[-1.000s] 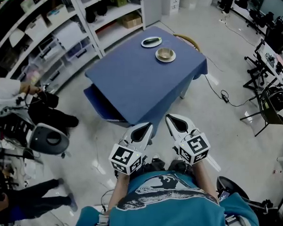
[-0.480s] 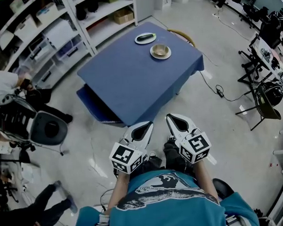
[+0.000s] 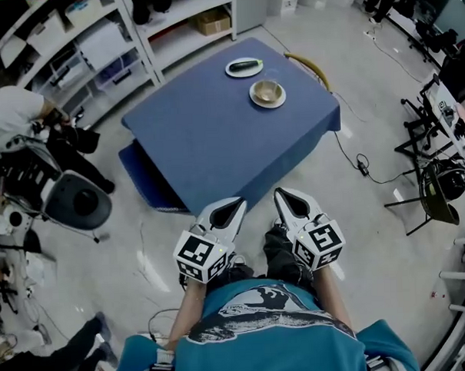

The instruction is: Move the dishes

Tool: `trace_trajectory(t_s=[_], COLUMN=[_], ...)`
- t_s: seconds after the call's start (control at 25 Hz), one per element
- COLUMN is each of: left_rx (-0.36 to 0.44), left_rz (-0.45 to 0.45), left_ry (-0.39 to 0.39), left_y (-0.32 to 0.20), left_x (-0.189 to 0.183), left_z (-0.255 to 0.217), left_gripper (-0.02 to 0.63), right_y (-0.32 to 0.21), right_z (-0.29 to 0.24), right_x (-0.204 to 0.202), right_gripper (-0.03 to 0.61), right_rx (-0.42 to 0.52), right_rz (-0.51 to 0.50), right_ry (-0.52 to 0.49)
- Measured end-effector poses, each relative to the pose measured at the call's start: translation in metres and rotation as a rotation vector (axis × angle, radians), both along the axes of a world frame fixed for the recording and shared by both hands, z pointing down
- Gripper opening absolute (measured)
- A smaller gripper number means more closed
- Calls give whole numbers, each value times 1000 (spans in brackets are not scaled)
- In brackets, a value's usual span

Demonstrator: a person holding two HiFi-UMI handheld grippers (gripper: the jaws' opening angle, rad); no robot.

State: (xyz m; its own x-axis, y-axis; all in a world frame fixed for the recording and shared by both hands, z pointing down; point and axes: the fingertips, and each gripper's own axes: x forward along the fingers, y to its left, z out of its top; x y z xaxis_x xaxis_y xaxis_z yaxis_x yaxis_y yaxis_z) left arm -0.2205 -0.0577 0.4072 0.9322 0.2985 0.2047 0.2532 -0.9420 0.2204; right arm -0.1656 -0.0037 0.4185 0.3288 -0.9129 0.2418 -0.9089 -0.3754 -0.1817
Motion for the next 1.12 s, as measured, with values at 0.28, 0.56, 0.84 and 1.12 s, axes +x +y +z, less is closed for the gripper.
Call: trace_trajectory(t_s=[0.28,0.56,0.84,1.12], left_rx=[21,40,56,70], left_rz=[-62,-153,-263,-339], left_ry=[-28,-43,-64,-97], left_y=[12,33,41,42], left_x=[72,141,175,178], left_z=[5,10,10,11], left_gripper=[14,14,14,14], right_y=[15,44,49,36], right_z=[9,15,24,39], right_x=[82,167,213,230], right_gripper=[3,3,3,3], right_rx=[-5,6,8,15], right_rz=[-56,-114,-202,-269], right_ry=[-10,-18,-32,-61])
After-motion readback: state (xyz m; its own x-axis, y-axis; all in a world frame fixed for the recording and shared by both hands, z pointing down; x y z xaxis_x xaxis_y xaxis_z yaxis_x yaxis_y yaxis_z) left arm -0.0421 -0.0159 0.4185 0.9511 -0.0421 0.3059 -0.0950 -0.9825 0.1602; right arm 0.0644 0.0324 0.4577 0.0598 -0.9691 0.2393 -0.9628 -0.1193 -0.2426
